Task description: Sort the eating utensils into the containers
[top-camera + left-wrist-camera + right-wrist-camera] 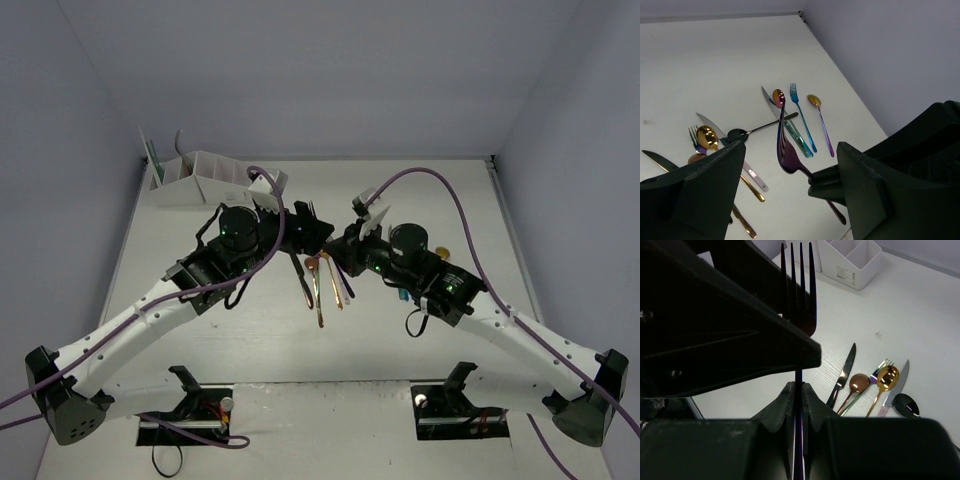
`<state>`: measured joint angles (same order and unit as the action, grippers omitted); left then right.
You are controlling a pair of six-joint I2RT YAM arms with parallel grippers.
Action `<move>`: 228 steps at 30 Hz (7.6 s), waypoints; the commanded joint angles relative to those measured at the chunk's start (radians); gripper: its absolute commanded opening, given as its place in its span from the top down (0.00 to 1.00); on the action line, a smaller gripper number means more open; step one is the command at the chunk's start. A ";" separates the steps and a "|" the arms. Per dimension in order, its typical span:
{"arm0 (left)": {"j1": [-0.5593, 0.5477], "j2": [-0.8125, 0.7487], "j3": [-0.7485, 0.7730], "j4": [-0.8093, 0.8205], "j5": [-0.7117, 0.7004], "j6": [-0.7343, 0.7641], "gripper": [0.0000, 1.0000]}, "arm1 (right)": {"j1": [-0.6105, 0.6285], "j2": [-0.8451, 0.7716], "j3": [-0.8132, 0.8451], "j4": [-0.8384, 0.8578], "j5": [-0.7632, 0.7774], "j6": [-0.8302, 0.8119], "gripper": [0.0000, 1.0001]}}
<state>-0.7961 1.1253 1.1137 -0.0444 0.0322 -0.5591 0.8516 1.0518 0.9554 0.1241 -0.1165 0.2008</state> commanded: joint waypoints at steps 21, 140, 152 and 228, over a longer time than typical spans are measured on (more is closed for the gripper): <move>0.152 0.078 0.125 0.069 -0.126 0.160 1.00 | 0.000 0.034 -0.044 0.161 0.178 0.004 0.19; 0.454 -0.320 -0.247 -0.336 0.214 0.071 0.19 | -0.654 0.324 0.017 -0.089 0.325 0.057 1.00; 0.239 -0.280 -0.114 -0.048 0.196 -0.080 0.19 | -0.267 -0.012 0.011 -0.021 -0.021 -0.003 1.00; 0.978 1.030 1.108 0.130 0.034 0.528 1.00 | -0.221 0.113 -0.193 0.058 -0.106 0.020 0.25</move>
<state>0.1764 2.1691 2.1777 -0.0261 0.0018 -0.0517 0.6393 1.1601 0.7566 0.1272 -0.1897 0.2123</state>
